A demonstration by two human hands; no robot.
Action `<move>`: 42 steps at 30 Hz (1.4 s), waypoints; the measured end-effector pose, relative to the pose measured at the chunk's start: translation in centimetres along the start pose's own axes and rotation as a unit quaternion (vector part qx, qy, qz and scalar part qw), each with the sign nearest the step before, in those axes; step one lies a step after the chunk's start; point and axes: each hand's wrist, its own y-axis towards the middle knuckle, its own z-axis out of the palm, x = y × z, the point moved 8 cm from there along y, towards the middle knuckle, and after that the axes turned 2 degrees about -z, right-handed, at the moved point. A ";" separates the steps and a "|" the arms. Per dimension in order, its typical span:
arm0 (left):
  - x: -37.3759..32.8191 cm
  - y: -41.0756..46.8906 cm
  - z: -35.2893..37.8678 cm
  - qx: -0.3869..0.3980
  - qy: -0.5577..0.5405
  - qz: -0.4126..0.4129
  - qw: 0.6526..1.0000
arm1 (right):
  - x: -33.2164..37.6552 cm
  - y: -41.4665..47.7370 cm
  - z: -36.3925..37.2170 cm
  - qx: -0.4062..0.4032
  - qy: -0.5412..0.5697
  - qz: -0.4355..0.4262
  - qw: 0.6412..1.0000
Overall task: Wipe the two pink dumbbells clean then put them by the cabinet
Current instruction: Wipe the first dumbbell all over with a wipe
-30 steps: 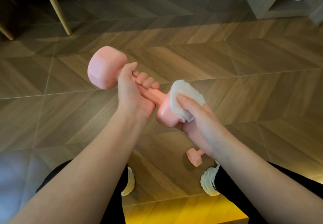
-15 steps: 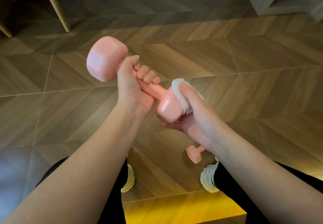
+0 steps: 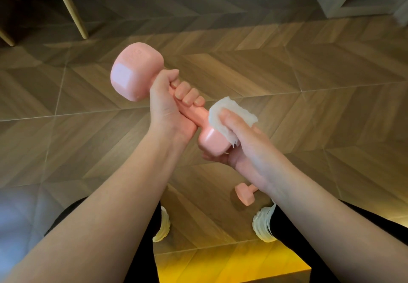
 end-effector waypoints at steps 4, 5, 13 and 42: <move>-0.3 0.1 0.2 0.003 -0.017 -0.001 1.000 | 0.7 -0.2 0.3 0.064 0.001 0.001 0.998; -0.4 0.1 0.2 0.004 -0.021 0.000 1.000 | 0.7 -0.1 0.3 0.066 0.009 0.003 0.998; -0.6 0.1 0.1 0.012 -0.005 0.008 1.000 | 0.2 0.4 0.2 0.006 0.026 0.005 1.000; -0.7 -0.8 2.0 0.114 -0.017 0.004 0.993 | 0.1 -1.4 1.1 0.088 0.146 0.103 0.980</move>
